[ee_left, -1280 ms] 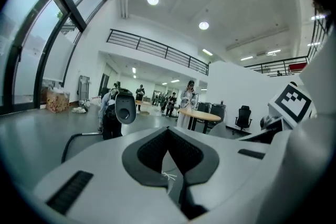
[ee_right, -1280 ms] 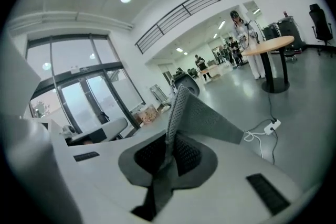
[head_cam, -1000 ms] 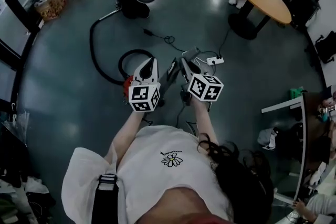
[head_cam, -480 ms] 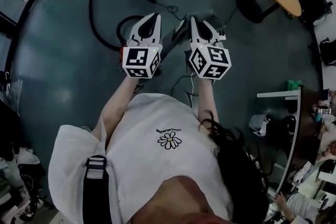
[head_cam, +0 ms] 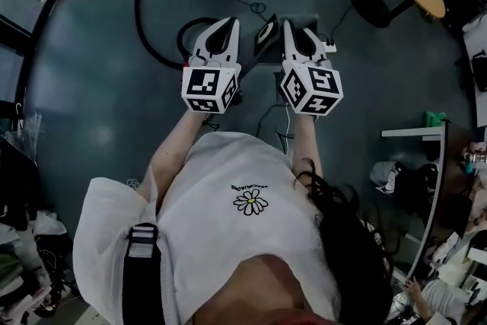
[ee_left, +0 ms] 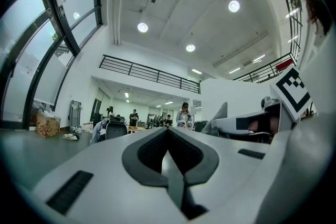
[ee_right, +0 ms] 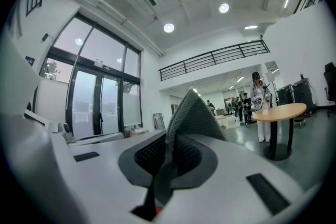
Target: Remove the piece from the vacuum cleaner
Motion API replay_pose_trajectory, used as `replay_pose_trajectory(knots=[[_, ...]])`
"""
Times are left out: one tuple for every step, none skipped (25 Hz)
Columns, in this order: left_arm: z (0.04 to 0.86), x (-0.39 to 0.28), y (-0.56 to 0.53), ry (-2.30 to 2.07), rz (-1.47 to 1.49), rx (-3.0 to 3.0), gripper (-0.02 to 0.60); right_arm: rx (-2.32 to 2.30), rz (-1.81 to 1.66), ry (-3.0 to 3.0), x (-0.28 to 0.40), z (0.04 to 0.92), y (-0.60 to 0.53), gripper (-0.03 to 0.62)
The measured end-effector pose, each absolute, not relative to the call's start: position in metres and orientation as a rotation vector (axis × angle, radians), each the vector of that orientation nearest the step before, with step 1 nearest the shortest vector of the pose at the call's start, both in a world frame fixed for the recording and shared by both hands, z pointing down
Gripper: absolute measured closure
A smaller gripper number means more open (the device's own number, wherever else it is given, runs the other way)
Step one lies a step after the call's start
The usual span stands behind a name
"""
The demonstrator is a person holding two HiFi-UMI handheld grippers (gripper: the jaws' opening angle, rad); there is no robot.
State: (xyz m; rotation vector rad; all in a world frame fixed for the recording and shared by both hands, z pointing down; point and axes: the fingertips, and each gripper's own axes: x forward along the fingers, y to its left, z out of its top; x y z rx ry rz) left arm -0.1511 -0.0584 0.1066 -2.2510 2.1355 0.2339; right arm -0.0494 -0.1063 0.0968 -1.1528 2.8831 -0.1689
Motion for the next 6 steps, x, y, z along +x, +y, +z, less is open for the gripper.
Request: replay_pose_trajectory(knots=[[0.1071,-0.1505,-0.0576,2.130,0.231,-2.253,0.577,-1.155,-0.171,2.883,-0.0494,0.0979,-0.1057,0.566],[0.1080,-0.1501,-0.0566,2.127,0.229,-2.255,0.578,-1.157,-0.173,2.883,-0.0493,0.0988,-0.1052,0.566],[0.1092,-0.1496,-0.0555,2.124,0.228,-2.259,0.577,-1.160,-0.176,2.882,-0.0489,0.0993,-0.1050,0.566],[0.1103,-0.1488,-0.0544,2.118,0.230,-2.267,0.578,-1.165,-0.178,2.880,-0.0481,0.0993,-0.1052,0.566],[0.1113,-0.1478,-0.0532,2.111,0.233,-2.276,0.578,-1.170,-0.179,2.878,-0.0471,0.0991,-0.1055,0.566],[0.1124,-0.1466,-0.0520,2.102,0.236,-2.287,0.577,-1.175,-0.181,2.875,-0.0459,0.0987,-0.1060,0.566]])
